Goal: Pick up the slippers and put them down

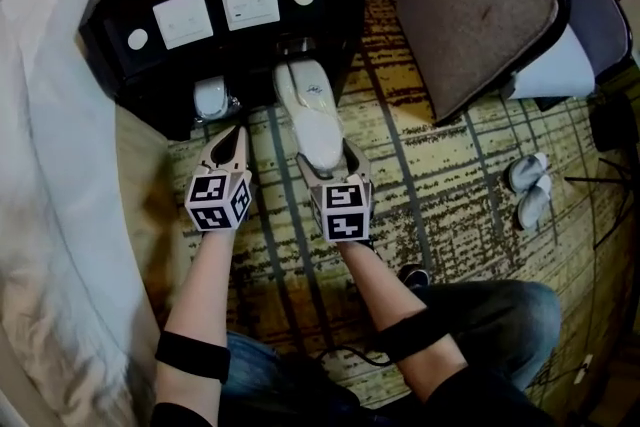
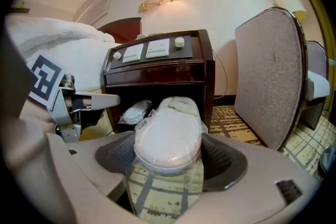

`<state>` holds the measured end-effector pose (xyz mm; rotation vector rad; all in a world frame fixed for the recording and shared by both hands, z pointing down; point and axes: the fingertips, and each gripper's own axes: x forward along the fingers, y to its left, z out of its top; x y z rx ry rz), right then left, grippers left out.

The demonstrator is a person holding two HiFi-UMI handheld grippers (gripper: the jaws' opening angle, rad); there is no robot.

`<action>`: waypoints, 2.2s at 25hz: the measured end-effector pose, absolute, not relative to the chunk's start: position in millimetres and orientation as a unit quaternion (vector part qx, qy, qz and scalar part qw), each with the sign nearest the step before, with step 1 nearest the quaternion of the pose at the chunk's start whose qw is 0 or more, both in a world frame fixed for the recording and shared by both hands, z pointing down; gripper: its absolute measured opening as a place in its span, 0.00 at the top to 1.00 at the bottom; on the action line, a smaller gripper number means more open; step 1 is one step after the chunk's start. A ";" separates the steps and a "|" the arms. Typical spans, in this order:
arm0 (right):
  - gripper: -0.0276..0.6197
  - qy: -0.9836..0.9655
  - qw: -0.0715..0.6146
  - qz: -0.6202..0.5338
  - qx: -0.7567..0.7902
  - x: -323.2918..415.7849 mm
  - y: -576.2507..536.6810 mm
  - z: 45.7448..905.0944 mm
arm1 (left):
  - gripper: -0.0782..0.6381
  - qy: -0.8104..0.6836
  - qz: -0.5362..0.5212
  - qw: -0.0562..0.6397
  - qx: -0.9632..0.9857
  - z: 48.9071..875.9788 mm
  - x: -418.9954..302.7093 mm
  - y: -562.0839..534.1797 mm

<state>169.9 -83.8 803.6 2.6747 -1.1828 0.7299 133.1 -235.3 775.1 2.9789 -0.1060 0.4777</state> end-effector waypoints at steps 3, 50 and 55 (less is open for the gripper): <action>0.36 -0.383 0.063 0.251 0.886 156.2 -66.2 810.9 | 0.89 -0.028 0.159 0.049 0.986 774.6 131.7 -232.9; 0.28 -0.357 0.104 0.439 0.818 38.3 19.0 984.6 | 0.89 -0.030 0.175 0.041 0.983 792.7 127.4 -238.2; 0.58 -0.355 0.087 0.421 0.830 49.5 19.5 956.2 | 0.89 -0.054 0.176 0.064 0.981 782.3 118.9 -238.7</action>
